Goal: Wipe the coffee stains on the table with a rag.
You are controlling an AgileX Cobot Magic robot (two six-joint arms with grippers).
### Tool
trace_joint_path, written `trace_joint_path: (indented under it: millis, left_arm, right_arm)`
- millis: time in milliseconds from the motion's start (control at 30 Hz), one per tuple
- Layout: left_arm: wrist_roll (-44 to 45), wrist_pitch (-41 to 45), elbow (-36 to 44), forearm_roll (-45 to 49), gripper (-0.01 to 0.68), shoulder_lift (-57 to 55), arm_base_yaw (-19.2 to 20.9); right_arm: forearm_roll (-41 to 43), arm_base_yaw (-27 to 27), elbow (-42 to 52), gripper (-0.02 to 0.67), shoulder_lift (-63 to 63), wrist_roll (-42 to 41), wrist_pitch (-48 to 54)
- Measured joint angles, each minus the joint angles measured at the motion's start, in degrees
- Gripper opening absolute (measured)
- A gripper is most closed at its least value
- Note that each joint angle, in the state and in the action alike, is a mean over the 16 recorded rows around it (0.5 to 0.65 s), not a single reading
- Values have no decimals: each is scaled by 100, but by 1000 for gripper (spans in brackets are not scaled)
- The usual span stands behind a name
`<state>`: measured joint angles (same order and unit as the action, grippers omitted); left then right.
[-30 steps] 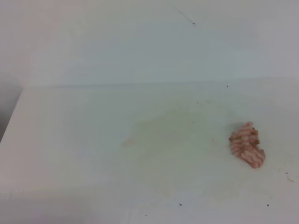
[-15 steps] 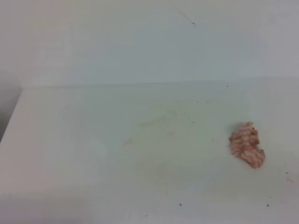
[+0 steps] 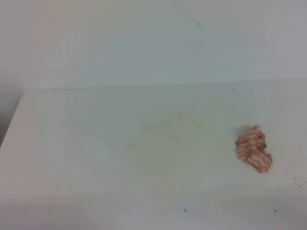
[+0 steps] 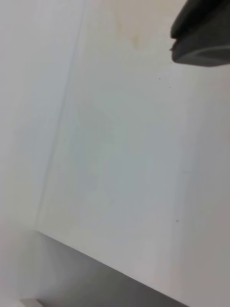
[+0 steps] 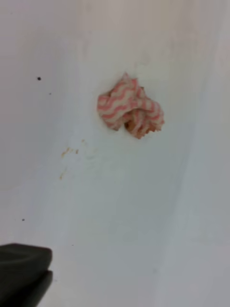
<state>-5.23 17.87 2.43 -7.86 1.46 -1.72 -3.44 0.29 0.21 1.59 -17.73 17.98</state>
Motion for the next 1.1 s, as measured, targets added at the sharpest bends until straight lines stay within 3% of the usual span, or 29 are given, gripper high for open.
trace_joint_path:
  millis: [1100]
  left_arm:
    - [3, -63, -15, 0, -3, 0, 0]
  right_arm:
    - [-75, 0, 163, -3, 10, 11, 63]
